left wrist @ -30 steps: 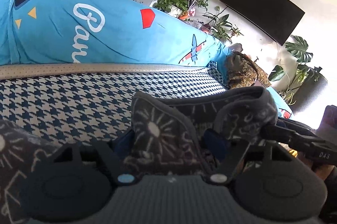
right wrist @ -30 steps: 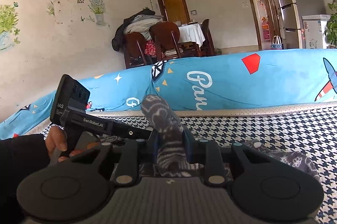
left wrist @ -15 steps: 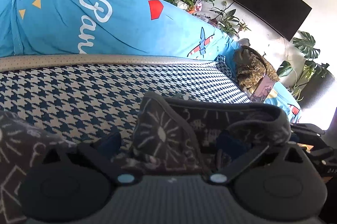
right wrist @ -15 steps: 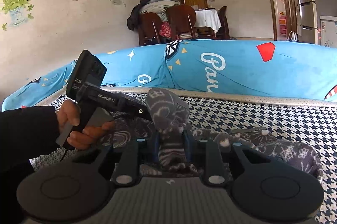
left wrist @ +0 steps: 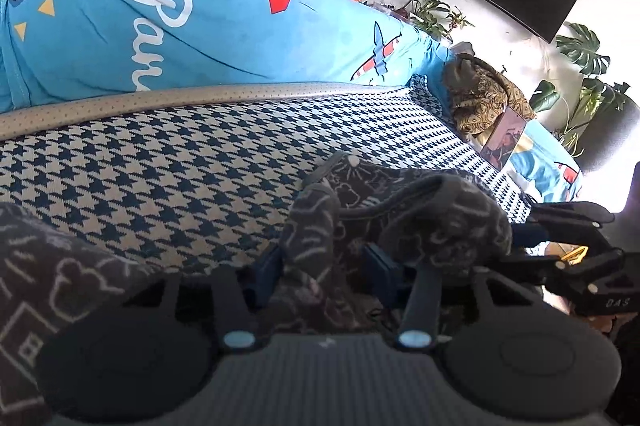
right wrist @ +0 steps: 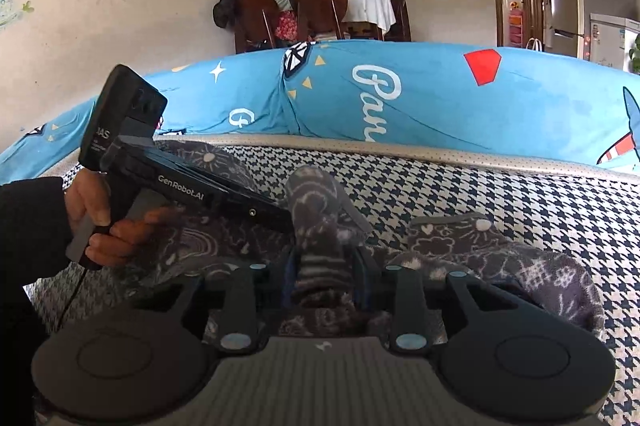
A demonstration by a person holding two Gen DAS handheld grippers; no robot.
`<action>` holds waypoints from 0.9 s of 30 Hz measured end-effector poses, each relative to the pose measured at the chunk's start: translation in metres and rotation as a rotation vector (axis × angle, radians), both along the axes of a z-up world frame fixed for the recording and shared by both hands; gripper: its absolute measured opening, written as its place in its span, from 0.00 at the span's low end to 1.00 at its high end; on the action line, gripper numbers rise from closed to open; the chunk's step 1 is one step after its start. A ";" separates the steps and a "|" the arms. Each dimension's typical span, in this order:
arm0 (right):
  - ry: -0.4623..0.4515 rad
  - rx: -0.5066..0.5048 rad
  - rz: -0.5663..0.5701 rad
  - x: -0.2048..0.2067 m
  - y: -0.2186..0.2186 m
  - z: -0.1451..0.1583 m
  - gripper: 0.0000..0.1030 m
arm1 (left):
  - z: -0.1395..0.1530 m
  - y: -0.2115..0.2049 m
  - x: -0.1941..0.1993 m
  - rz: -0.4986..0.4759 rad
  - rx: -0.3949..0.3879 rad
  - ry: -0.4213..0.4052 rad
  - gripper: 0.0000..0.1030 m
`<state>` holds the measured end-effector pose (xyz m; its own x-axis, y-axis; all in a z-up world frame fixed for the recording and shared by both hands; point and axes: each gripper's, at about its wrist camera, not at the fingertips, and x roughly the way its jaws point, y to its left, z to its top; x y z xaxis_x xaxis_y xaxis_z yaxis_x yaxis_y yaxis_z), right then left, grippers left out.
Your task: Fold clothes
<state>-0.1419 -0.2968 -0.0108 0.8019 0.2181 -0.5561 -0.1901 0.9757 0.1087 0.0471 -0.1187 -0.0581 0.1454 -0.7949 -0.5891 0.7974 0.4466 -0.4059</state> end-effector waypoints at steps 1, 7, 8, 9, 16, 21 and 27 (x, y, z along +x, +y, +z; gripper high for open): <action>0.010 -0.012 0.003 0.002 0.002 -0.002 0.45 | 0.001 0.000 -0.003 -0.004 0.005 -0.010 0.43; 0.061 -0.110 -0.004 0.014 0.014 -0.019 0.58 | -0.007 -0.003 -0.012 -0.020 0.093 -0.054 0.43; 0.066 -0.121 -0.006 0.016 0.015 -0.022 0.58 | -0.009 -0.004 -0.013 -0.015 0.111 -0.065 0.44; 0.069 -0.122 -0.008 0.017 0.016 -0.024 0.58 | -0.011 -0.005 -0.014 -0.011 0.126 -0.073 0.45; 0.070 -0.124 -0.029 0.022 0.020 -0.030 0.34 | -0.014 -0.013 -0.027 -0.006 0.167 -0.142 0.47; 0.039 -0.110 -0.042 0.021 0.019 -0.025 0.18 | -0.006 -0.010 -0.034 0.032 0.175 -0.200 0.21; -0.028 -0.102 -0.071 0.023 0.021 -0.014 0.14 | 0.013 -0.008 -0.046 0.100 0.174 -0.318 0.16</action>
<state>-0.1188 -0.2762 -0.0245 0.8292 0.1036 -0.5493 -0.1216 0.9926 0.0036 0.0015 -0.1267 -0.0451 0.4148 -0.6597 -0.6267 0.8205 0.5690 -0.0559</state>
